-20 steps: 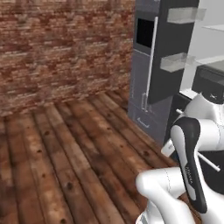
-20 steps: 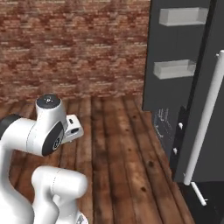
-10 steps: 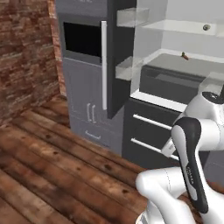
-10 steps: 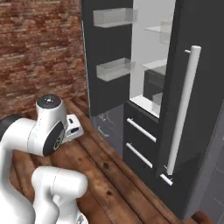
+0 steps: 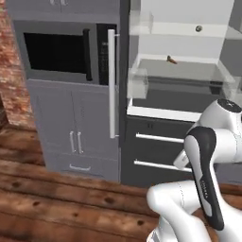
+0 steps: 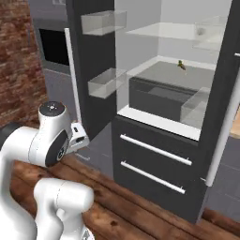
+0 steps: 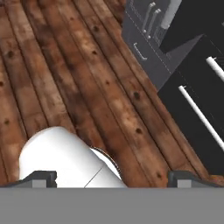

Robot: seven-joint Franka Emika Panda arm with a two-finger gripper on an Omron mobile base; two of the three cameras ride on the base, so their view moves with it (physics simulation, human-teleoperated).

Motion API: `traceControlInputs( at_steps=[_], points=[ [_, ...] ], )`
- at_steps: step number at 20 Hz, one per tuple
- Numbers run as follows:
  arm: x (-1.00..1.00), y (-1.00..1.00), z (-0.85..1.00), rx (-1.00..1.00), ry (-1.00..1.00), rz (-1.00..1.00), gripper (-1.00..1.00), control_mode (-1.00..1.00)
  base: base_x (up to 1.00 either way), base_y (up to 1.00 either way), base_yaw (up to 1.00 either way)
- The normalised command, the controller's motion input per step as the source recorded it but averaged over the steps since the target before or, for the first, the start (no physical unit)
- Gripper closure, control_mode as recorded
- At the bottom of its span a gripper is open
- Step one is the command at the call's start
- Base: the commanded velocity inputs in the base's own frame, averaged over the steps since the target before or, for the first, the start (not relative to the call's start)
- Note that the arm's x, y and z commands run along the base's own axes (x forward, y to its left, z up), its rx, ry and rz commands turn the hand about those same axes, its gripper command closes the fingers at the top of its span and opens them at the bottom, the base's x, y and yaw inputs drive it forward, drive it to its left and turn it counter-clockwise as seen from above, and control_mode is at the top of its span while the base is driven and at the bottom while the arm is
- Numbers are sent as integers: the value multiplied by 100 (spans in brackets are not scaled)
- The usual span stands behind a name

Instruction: Pick the egg and butter from the fridge and place them by the bowl for mixing.

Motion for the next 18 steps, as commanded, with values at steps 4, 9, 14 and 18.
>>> traceControlInputs(
  at_steps=[4,9,14,18],
  points=[
    [0,0,0,0,0,0,-100,100,40,21,-77],
    [0,0,0,0,0,0,-100,100,5,3,-52],
    [0,0,0,0,0,0,-100,100,0,0,-11],
    [0,0,0,0,0,0,-100,100,36,8,-18]
  ],
)
